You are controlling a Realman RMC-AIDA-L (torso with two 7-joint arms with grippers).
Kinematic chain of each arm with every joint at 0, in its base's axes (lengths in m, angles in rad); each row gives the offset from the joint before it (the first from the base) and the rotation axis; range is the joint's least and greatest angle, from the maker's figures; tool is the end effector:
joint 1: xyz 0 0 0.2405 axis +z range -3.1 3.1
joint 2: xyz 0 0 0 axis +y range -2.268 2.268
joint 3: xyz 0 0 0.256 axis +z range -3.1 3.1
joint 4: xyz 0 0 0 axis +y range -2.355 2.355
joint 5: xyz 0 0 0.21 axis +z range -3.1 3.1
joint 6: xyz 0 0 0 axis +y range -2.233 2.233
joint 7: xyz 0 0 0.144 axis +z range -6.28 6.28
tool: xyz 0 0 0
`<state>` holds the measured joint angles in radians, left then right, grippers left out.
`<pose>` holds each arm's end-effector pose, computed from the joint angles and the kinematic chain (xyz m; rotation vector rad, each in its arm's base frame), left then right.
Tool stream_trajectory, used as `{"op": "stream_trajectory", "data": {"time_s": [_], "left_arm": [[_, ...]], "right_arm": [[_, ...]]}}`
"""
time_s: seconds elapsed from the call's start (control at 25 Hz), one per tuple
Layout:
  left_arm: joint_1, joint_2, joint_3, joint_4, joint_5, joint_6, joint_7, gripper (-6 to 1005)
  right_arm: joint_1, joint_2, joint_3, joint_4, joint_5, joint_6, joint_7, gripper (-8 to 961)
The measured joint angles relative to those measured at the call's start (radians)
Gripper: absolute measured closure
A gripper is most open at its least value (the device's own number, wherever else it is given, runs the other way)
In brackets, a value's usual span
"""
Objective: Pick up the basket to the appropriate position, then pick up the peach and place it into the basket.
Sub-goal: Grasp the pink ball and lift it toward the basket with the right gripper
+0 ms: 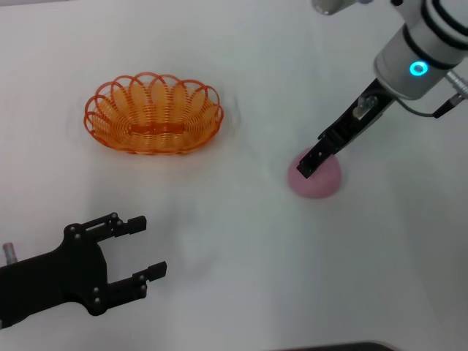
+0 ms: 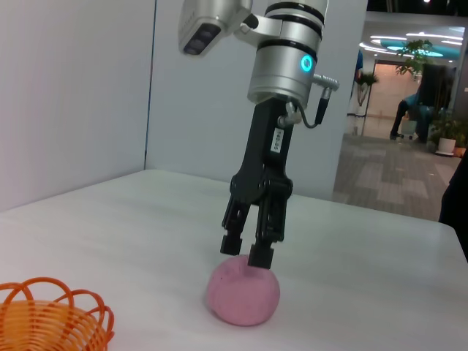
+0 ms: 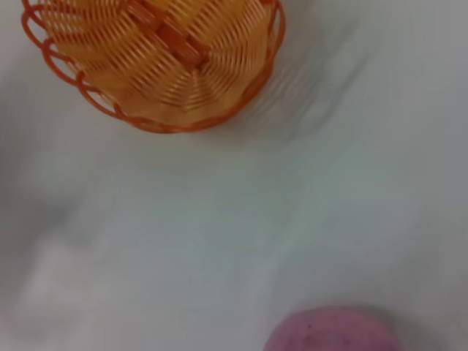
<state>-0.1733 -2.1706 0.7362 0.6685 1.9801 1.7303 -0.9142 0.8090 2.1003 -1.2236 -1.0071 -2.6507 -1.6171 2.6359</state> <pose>-0.3119 0.2015 -0.0352 -2.7408 -0.3896 -0.7889 0.1837 0.3678 -0.0223 -2.5788 1.2673 -0.6027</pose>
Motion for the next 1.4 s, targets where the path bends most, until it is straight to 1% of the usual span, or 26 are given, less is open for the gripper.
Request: {"op": "stream_trajectory", "data": {"time_s": [0.16,0.36,0.48,0.76,0.84,1.08,1.32,1.4], "left_arm": [[-0.002,0.000,0.001,0.000,0.000,0.001,0.000,291],[-0.007,-0.002,0.003,0.000,0.000,0.003,-0.011,292],[-0.008,-0.002,0.003,0.000,0.000,0.003,-0.012,294],[-0.008,-0.001,0.002,0.000,0.000,0.011,-0.018,296],[-0.008,-0.001,0.002,0.000,-0.003,0.012,-0.023,296],[-0.009,0.000,0.002,0.000,-0.008,0.014,-0.024,296],[-0.011,0.000,0.004,0.000,-0.009,0.015,-0.025,297],[-0.011,0.000,0.003,0.000,-0.010,0.015,-0.025,297]], "right_arm": [[0.004,0.000,-0.049,0.023,0.000,0.031,0.013,8],[0.012,-0.001,-0.080,0.060,0.002,0.060,0.022,10],[0.015,-0.002,-0.080,0.075,0.004,0.075,0.028,11],[0.005,-0.003,-0.082,0.052,0.029,0.084,0.027,14],[0.005,-0.003,-0.085,0.052,0.029,0.082,0.023,200],[0.005,-0.006,-0.065,0.042,0.054,0.069,0.000,476],[-0.005,-0.013,0.042,-0.016,0.181,0.013,-0.073,585],[-0.006,-0.013,0.063,-0.027,0.216,0.008,-0.087,621]]}}
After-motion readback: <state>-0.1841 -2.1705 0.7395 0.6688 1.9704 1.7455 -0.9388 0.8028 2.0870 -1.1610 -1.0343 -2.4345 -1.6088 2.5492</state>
